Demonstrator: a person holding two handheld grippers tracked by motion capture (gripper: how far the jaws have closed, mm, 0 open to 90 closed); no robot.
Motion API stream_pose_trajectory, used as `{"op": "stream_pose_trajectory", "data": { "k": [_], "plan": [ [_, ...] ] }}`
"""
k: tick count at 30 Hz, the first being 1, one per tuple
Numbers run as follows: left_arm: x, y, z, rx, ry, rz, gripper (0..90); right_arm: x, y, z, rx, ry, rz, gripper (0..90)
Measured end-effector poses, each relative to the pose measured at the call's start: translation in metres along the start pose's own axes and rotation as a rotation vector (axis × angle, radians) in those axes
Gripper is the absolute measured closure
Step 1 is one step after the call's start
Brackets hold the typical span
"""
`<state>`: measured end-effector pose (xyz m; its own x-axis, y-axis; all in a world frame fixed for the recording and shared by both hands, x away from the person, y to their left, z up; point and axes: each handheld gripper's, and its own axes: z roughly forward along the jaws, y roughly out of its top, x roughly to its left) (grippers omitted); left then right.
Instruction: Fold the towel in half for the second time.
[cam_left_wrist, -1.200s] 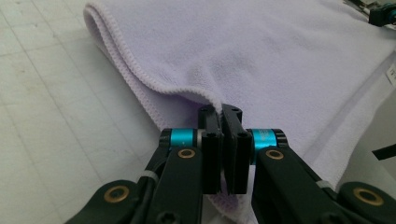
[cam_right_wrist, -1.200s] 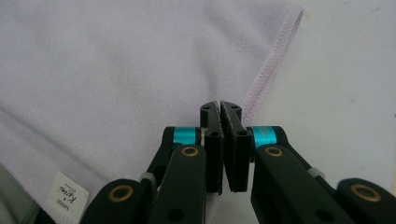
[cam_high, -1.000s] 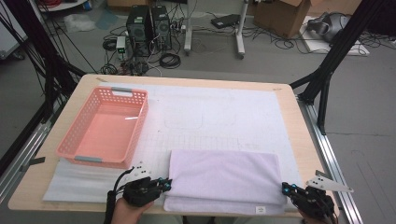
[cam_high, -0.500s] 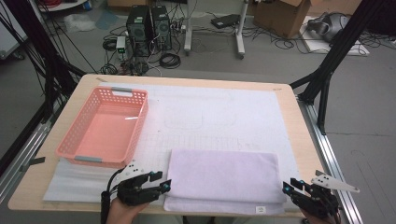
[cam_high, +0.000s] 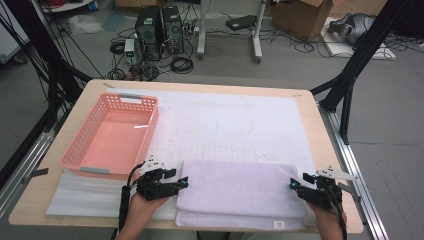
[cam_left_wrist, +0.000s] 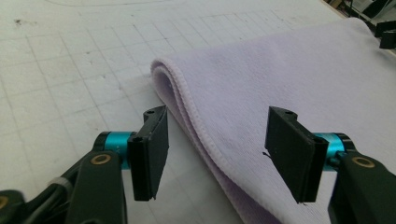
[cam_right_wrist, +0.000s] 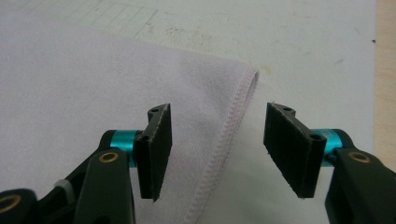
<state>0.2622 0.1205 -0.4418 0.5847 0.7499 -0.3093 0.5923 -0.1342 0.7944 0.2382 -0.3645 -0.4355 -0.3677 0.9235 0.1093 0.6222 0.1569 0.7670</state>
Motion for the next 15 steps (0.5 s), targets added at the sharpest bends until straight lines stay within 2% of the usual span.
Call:
{"op": "stream_pose_trajectory", "data": {
  "k": [3,6,9,11,12,13,15],
  "plan": [
    [0.005,0.004,0.007,0.012,0.005,0.001,38.3,-0.003,0.003,0.007,0.015,0.018,0.008,39.3],
    [0.011,0.008,0.014,0.02,0.001,0.001,35.0,-0.004,0.006,0.014,0.036,0.04,-0.019,35.5],
    [0.013,0.013,0.024,0.035,0.021,0.004,34.0,-0.004,0.007,0.02,0.064,0.05,-0.037,31.4],
    [0.013,0.014,0.029,0.055,0.016,0.029,34.2,-0.004,0.007,0.024,0.078,0.054,-0.033,29.7],
    [0.012,0.014,0.032,0.065,0.01,0.042,34.2,-0.003,0.007,0.024,0.079,0.049,-0.049,29.6],
    [0.01,0.015,0.034,0.066,0.012,0.061,33.4,-0.002,0.007,0.024,0.082,0.045,-0.06,29.8],
    [0.006,0.016,0.037,0.076,0.028,0.084,37.7,-0.002,0.008,0.024,0.089,0.041,-0.066,33.1]
  ]
}}
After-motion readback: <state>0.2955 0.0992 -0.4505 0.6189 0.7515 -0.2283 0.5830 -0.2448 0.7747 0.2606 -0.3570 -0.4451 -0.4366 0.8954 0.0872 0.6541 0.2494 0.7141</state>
